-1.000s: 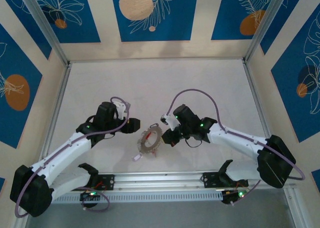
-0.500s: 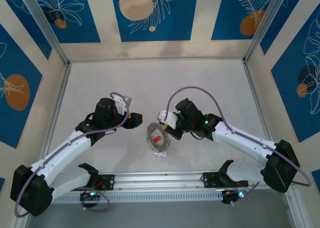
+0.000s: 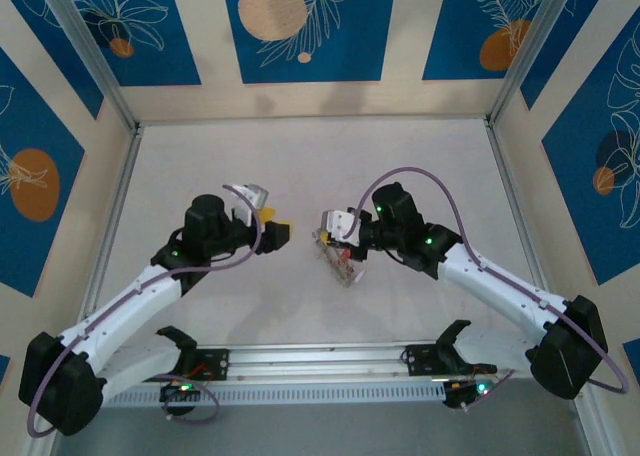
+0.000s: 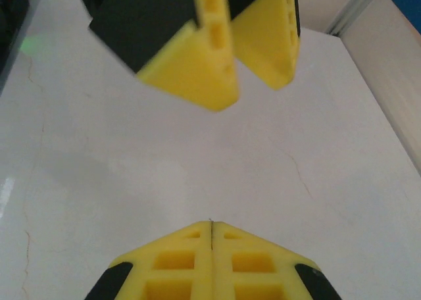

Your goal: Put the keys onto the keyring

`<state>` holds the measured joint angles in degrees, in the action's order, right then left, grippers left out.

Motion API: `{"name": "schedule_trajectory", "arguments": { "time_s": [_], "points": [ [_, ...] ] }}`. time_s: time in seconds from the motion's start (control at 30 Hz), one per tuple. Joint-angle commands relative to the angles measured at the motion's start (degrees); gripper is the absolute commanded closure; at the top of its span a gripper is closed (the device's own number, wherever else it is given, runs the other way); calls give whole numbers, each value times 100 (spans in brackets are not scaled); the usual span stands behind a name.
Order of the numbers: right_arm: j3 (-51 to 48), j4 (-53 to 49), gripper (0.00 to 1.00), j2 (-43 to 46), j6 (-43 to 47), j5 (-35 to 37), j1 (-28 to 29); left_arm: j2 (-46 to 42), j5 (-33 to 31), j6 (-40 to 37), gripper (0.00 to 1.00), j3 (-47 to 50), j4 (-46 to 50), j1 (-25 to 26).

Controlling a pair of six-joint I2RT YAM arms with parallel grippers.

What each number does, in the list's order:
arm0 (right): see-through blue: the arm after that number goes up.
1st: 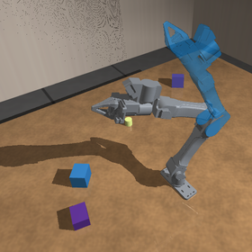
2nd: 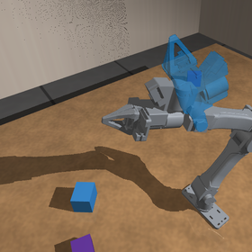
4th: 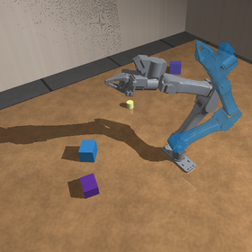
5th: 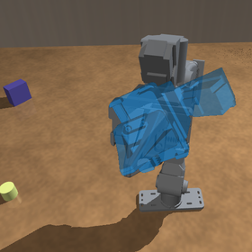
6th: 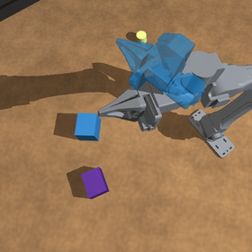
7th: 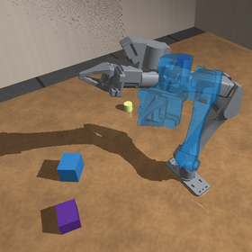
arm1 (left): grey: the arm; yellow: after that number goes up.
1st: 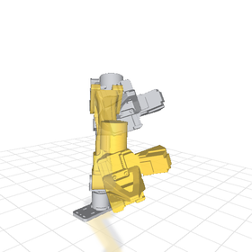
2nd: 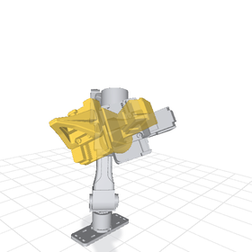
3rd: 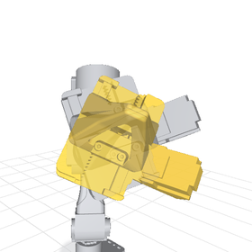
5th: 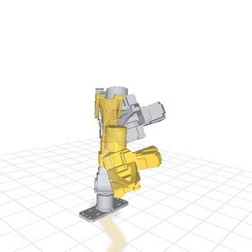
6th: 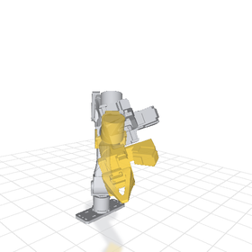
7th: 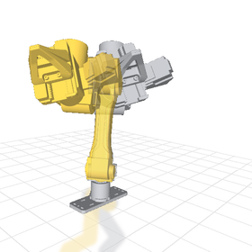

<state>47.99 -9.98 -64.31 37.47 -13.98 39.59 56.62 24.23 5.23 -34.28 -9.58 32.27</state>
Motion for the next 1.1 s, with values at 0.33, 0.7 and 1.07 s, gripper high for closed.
{"name": "schedule_trajectory", "arguments": {
  "time_s": [0.33,0.7,1.07],
  "points": [
    [-234,-122,72,179,-4001,1656,-972,241,-832,-1139,28,343,-469,421],
    [-1105,-1622,68,52,-7804,54,-3507,-76,-1213,-1023,28,273,150,420],
    [-1414,-738,51,-1360,-7577,-624,-3395,389,-1818,908,21,96,410,411]
  ]
}}
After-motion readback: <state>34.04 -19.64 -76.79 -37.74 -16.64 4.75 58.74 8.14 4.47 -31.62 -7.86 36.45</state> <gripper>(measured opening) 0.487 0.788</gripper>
